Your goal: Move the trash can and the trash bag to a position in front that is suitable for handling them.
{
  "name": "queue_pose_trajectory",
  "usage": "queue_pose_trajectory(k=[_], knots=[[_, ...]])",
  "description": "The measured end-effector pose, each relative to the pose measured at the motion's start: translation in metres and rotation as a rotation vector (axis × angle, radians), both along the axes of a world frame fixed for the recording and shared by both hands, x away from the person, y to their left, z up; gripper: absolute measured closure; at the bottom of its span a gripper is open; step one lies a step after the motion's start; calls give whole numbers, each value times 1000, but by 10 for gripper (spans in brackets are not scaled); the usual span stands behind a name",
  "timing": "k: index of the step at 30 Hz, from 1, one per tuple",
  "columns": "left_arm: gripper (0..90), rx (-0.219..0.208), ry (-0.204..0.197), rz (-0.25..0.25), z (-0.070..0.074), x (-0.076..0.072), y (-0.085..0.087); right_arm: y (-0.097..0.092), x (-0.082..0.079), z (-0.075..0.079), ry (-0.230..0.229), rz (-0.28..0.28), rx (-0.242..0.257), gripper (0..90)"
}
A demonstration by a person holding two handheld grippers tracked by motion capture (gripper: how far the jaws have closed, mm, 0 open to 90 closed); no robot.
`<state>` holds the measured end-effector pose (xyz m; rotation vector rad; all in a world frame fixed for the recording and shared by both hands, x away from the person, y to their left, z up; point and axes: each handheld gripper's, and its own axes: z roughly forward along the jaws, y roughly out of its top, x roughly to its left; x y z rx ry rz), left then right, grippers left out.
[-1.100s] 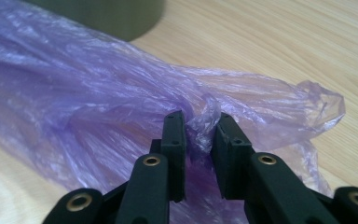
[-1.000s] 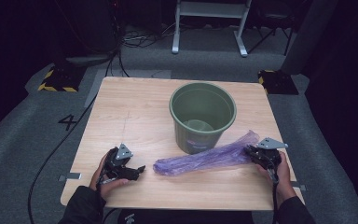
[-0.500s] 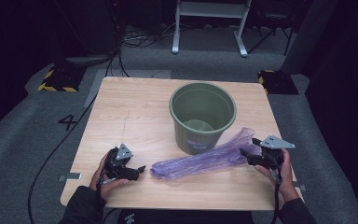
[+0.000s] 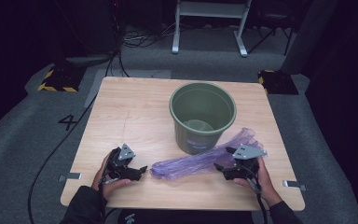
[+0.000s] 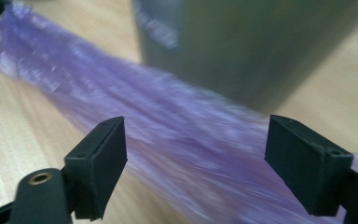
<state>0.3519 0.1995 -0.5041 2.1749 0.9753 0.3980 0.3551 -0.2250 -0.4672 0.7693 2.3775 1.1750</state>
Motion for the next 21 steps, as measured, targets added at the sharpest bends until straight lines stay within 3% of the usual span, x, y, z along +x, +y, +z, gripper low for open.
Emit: queue_pose_trajectory(k=[6, 8, 15, 21], knots=[[140, 4, 1, -4, 0, 0, -1, 14, 10, -18, 47, 33, -4, 221], [140, 3, 1, -5, 0, 1, -1, 14, 13, -20, 62, 31, 7, 220], [139, 1, 3, -5, 0, 1, -1, 15, 23, -31, 106, 5, -27, 221], [138, -1, 3, -12, 0, 2, -1, 12, 28, -36, 143, -10, -5, 244]])
